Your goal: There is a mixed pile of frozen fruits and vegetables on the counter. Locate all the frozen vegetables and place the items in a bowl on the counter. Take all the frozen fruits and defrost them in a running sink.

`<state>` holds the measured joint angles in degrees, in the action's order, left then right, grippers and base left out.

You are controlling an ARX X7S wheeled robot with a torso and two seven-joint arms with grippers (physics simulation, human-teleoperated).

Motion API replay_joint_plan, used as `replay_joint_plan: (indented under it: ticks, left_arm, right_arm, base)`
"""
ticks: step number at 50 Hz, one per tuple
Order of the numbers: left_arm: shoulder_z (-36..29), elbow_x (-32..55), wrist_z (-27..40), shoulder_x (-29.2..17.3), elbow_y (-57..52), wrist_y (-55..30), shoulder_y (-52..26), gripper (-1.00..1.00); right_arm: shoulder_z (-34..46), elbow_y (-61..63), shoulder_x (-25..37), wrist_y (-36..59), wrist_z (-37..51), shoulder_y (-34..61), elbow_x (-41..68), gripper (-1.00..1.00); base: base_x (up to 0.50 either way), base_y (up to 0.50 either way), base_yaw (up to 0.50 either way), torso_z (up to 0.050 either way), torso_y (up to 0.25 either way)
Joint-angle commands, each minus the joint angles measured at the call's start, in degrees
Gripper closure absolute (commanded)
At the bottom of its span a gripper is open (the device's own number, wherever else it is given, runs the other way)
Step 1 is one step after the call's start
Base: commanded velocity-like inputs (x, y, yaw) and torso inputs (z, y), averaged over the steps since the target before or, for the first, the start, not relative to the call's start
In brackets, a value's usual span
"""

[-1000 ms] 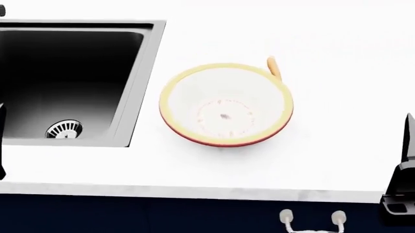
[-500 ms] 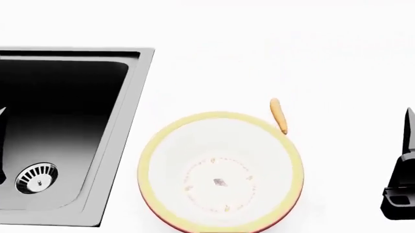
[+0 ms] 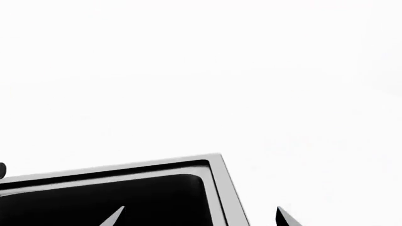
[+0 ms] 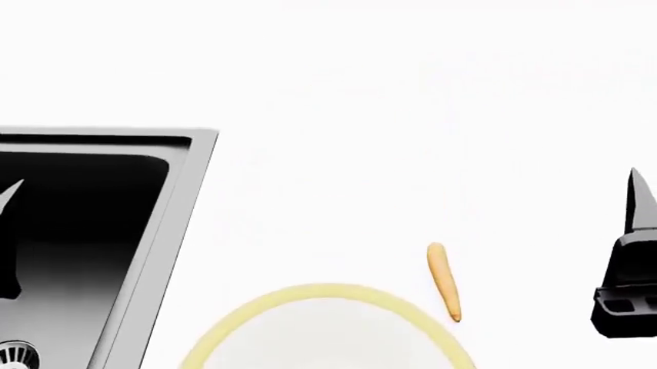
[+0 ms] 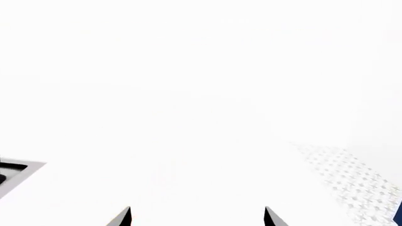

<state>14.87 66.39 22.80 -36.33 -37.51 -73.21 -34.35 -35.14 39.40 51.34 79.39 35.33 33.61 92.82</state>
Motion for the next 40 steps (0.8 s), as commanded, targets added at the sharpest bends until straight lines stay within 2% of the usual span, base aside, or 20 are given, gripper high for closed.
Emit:
replay_joint_plan:
  ticks: [1,9,13,16,23,27,33,40]
  left_arm:
    - [-0.84,-0.83,-0.52,-0.39,0.30,1.04,0.38,-1.00]
    - [-1.54,-0.28,0.20,-0.38,0.63,0.67,-0.89,-1.00]
    - [-1.98,-0.38,0.22,-0.16,0.69,0.94,-0.87,-1.00]
    - [-1.55,-0.28,-0.03,-0.22,0.75,1.36,-0.13,-1.00]
    - [-2.04,-2.76,-1.47,-0.22,1.30,3.84,1.78,-1.00]
    - [-2.61,-2.61,-1.27,0.13,0.35,4.02,2.35,-1.00]
    - [-2.22,-2.69,-1.44,-0.54,0.80,4.27,2.65,-1.00]
    - [-3.07,-3.03,-1.61,-0.18,1.15,4.79,2.44,-1.00]
  right_arm:
    - [6.90,-2.63,-0.55,-1.51,-0.83,4.20,-3.96,-1.00]
    - [21.51,-11.26,-0.98,1.01,0.02,16.10,-5.49,-1.00]
    - [32.46,-20.18,-4.17,5.94,3.86,25.54,1.23,-1.00]
    - [37.53,-26.03,-6.81,7.02,4.59,29.83,0.62,-1.00]
    - [50.22,-39.03,-12.30,6.47,-7.49,36.71,-11.77,-1.00]
    - [53.71,-44.98,-14.33,4.07,-13.35,38.79,-15.35,-1.00]
    - [56.52,-55.18,-17.83,5.09,-14.05,39.93,-16.32,-1.00]
    - [65.82,-65.24,-21.62,-0.62,-23.76,44.08,-25.69,-1.00]
  base:
    - [0.30,0.00,0.00,0.000,0.000]
    - [0.00,0.00,0.00,0.000,0.000]
    - [0.00,0.00,0.00,0.000,0.000]
    - [0.00,0.00,0.00,0.000,0.000]
    - [0.00,0.00,0.00,0.000,0.000]
    - [0.00,0.00,0.00,0.000,0.000]
    - [0.00,0.00,0.00,0.000,0.000]
    - [0.00,0.00,0.00,0.000,0.000]
